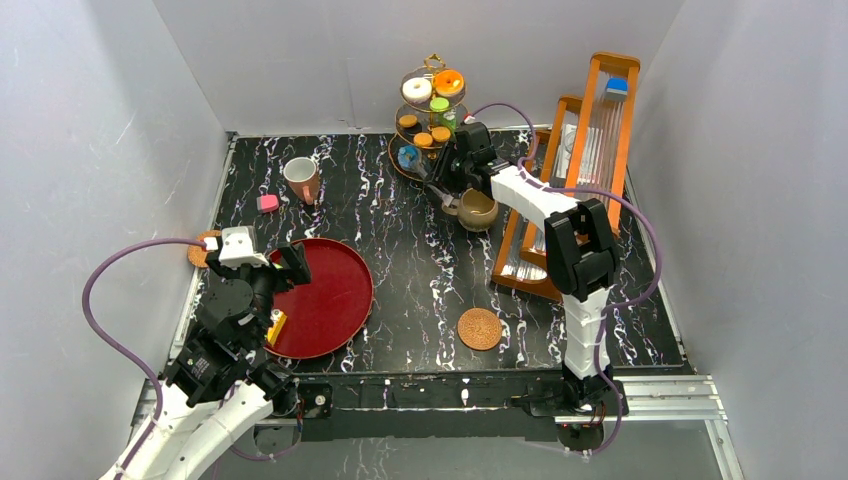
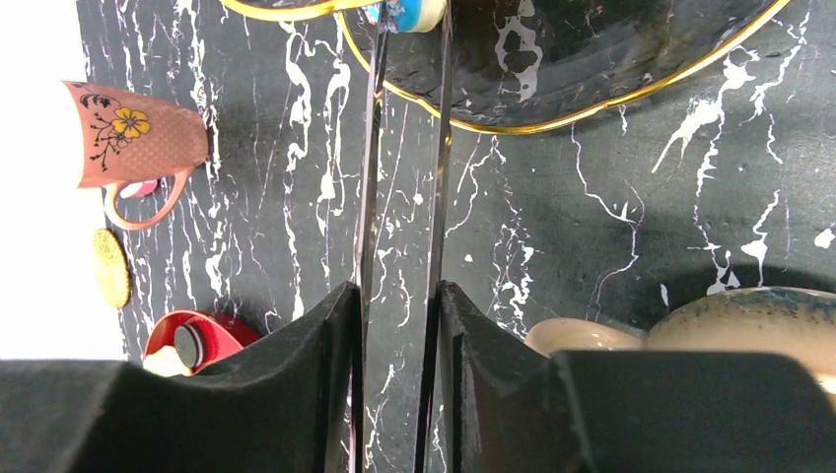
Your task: Serve the afternoon tea
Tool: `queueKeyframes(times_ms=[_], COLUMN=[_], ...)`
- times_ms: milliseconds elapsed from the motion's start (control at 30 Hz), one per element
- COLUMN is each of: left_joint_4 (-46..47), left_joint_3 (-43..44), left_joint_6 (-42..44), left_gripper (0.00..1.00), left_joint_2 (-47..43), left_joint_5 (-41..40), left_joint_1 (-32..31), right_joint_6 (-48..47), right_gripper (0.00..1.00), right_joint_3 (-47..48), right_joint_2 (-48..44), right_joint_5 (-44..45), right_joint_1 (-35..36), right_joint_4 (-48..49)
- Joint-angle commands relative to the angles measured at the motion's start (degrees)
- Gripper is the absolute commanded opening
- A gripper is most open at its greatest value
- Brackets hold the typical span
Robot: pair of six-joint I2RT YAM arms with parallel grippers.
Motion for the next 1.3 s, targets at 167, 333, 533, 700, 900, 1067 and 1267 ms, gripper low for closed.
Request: queueKeyframes(times_ms=[167,333,533,700,900,1067,1267], left_joint_4=[1.1,1.0,1.1,1.1,1.1,1.2,1.3], left_joint_3=[-0.1,-0.2,-0.2,-0.3,-0.3,-0.2,-0.3], left_joint_6=[0.2,0.1,0.2,0.4,0.5,0.6,0.7], left_gripper=[0.93,0.93,0.93,0.93,0.93,0.93,0.93], left_joint_2=[-0.7,-1.3,-0.7,-0.6,-0.5,-0.2,0.5], left_joint_5=[-0.5,-0.4,-0.6,-1.1,-1.5,-1.7,-2.0], left_joint_1=[-0.2,-0.2,-0.2,-0.2,-0.2,-0.2,-0.2], right_joint_6=[-0.4,-1.4,-3.2,-5.7,-6.8,-8.4,-12.0], right_gripper=[0.48,0.49,0.47,0.47,0.47,0.47,0.47], right_joint_3=[3.4,1.4,-0.9,-2.0,-6.7,-11.2,-16.8], right_joint_2=[-1.3,-3.7,-6.9,-9.2,-13.3,-16.9,-23.2], right_joint_5=[1.2,1.5,0.3,-1.6,-4.0,-8.0,-10.0], right_joint_1=[-0.5,-0.4,-0.5,-0.4,-0.3,0.4,2.8], right_joint_4=[0.0,-0.5,-0.8,-2.0,-1.4,-0.9,0.2])
